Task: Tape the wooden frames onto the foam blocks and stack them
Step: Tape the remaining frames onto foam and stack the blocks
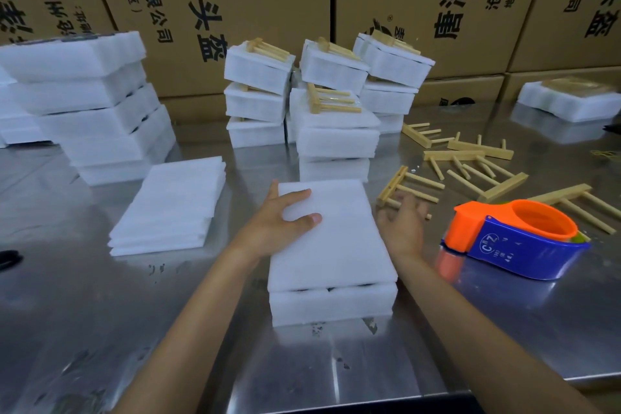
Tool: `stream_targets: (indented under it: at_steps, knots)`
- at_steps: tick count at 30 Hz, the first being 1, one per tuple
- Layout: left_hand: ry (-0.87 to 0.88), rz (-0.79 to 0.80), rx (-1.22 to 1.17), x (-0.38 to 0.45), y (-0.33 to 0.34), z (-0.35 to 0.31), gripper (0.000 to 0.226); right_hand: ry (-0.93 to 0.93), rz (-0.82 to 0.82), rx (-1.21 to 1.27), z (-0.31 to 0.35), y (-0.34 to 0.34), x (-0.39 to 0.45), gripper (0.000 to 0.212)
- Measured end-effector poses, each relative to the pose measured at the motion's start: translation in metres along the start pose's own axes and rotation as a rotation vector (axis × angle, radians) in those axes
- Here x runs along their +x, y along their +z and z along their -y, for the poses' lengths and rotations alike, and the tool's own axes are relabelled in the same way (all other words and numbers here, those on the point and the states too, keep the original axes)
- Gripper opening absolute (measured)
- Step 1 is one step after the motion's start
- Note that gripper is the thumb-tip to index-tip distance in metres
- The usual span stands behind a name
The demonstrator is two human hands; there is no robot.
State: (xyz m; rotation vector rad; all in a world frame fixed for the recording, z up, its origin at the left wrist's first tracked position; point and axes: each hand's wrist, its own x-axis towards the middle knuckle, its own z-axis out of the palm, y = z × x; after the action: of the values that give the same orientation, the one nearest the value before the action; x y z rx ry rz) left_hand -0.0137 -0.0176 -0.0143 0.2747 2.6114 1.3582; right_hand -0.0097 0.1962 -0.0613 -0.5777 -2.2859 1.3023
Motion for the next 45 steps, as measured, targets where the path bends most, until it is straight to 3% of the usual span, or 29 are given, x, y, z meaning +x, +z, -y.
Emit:
stream_targets:
  at_steps: [5,12,16,21,24,26,29,30,32,34,38,41,45]
  knots:
    - [0.022,0.003,-0.046,-0.004,0.000,0.004,0.055,0.031,0.160,-0.389,0.018,0.001,0.020,0.012]
    - [0.039,0.030,-0.126,-0.005,-0.005,0.006,0.051,-0.112,0.190,-0.788,0.026,0.000,0.021,0.027]
    - [0.042,0.016,-0.183,-0.007,-0.004,0.006,0.050,-0.286,-0.042,-0.819,0.038,-0.019,0.026,0.035]
    - [0.060,-0.049,-0.295,-0.010,0.005,0.011,0.046,-0.456,-0.335,-0.667,0.094,-0.062,0.045,0.027]
    - [0.079,-0.068,-0.357,-0.012,0.009,0.013,0.044,-0.544,-0.391,-0.539,0.129,-0.084,0.045,0.025]
    - [0.072,-0.079,-0.420,-0.012,0.010,0.017,0.041,-0.531,-0.146,-0.420,0.149,-0.084,0.041,0.025]
    - [0.021,-0.106,-0.462,-0.002,0.012,0.008,0.032,-0.408,0.437,-0.258,0.162,-0.059,0.017,0.016]
    - [-0.012,-0.121,-0.465,0.001,0.013,0.006,0.030,-0.405,0.546,-0.310,0.158,-0.043,0.007,0.014]
    - [-0.035,-0.130,-0.530,-0.001,0.014,0.006,0.037,-0.437,0.614,-0.463,0.139,-0.008,-0.012,0.011]
    - [-0.008,-0.089,-0.558,0.001,0.015,0.007,0.050,-0.478,0.509,-0.522,0.116,0.018,-0.030,0.008]
    - [-0.012,-0.062,-0.465,0.007,0.011,0.008,0.045,-0.486,0.229,-0.442,0.093,0.030,-0.039,0.018]
    - [0.032,-0.062,-0.372,-0.002,0.014,0.014,0.062,-0.463,0.197,-0.450,0.091,0.030,-0.040,0.019]
    - [0.026,-0.091,-0.353,-0.001,0.013,0.015,0.065,-0.430,0.153,-0.446,0.092,0.032,-0.043,0.019]
